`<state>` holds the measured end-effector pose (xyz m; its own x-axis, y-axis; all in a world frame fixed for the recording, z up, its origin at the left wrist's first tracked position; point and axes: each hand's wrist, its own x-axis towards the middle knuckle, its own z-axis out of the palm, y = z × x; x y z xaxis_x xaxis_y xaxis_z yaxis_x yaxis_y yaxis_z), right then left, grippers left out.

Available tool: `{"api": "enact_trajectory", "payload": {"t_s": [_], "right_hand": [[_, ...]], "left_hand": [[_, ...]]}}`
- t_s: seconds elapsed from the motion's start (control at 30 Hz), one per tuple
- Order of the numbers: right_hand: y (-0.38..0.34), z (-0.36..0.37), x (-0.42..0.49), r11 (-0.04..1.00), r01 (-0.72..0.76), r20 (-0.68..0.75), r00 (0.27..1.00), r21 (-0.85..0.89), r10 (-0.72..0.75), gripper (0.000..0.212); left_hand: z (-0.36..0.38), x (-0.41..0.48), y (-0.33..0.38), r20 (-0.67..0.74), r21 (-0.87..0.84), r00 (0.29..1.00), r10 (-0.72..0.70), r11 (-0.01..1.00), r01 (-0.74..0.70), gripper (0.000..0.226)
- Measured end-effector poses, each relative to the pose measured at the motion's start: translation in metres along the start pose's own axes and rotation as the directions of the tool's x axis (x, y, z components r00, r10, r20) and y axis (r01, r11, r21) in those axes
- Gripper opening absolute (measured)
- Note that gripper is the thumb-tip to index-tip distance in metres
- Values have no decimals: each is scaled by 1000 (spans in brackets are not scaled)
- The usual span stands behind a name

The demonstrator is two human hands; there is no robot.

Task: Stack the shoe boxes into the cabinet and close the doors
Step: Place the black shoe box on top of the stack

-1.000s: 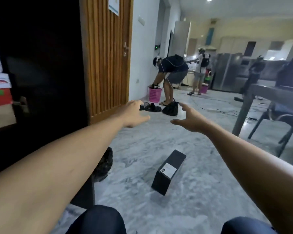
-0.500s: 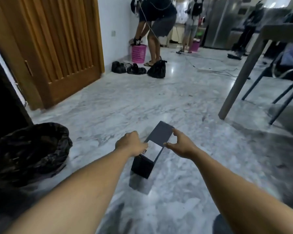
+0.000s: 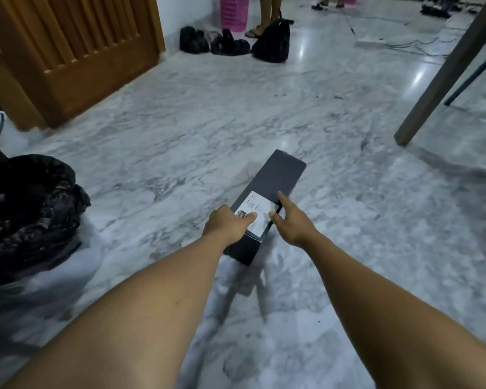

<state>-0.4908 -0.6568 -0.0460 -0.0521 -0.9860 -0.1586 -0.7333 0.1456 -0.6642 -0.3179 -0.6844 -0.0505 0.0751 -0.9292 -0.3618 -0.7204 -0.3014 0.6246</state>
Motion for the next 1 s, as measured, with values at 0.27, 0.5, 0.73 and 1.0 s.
{"api": "enact_trajectory", "payload": {"t_s": [0.27,0.5,0.73,1.0], "right_hand": [[19,15,-27,998,41,-194,980,-47,-49,56],[50,-19,-48,985,-160,-616,770,65,166,59],[114,-30,-73,840,-424,-330,782,338,528,132],[150,-4,-100,813,-238,-178,907,531,382,95]], "left_hand": [[6,2,-1,-84,47,978,193,981,-190,45],[5,4,-16,132,193,871,472,850,-490,51],[12,12,-43,242,235,912,331,892,-386,79],[24,18,-42,334,59,932,144,983,-173,68]]}}
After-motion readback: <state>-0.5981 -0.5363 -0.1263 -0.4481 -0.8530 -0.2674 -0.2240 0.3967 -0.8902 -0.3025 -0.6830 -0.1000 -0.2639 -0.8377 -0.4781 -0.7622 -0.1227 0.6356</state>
